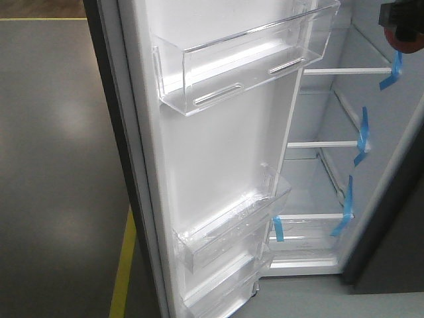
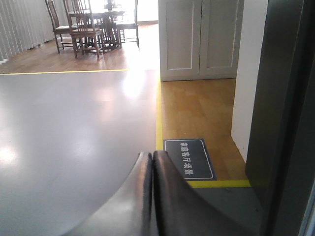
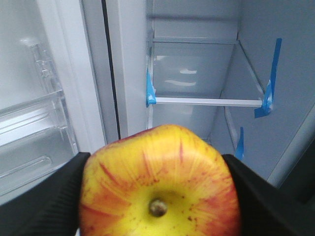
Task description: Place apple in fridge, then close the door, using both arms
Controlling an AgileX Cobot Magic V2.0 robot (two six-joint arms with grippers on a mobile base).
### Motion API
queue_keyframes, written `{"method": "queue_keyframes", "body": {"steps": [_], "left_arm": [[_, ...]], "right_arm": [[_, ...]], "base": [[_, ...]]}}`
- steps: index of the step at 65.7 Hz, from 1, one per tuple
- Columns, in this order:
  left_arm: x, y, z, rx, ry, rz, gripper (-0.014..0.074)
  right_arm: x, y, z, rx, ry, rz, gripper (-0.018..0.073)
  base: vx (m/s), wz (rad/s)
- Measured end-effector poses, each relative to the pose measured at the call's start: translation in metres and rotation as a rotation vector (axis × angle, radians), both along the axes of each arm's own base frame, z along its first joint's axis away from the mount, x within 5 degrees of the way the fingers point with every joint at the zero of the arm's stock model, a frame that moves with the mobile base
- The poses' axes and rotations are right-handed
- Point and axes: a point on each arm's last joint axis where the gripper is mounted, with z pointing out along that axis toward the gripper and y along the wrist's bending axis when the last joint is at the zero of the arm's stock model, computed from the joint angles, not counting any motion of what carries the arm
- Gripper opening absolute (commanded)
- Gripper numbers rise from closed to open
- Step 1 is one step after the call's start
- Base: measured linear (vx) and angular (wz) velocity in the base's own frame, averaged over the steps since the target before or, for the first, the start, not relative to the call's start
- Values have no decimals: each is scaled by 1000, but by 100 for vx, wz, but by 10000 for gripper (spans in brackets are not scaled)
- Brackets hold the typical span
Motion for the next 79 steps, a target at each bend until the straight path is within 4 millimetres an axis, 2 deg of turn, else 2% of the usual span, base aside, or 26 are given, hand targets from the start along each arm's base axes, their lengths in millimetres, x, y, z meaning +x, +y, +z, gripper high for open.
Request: {"method": "queue_keyframes", "body": {"steps": [79], "left_arm": [[0, 0, 0, 0, 0, 0, -6]], "right_arm": [[0, 0, 0, 0, 0, 0, 168]], "base": [[1, -1]]}}
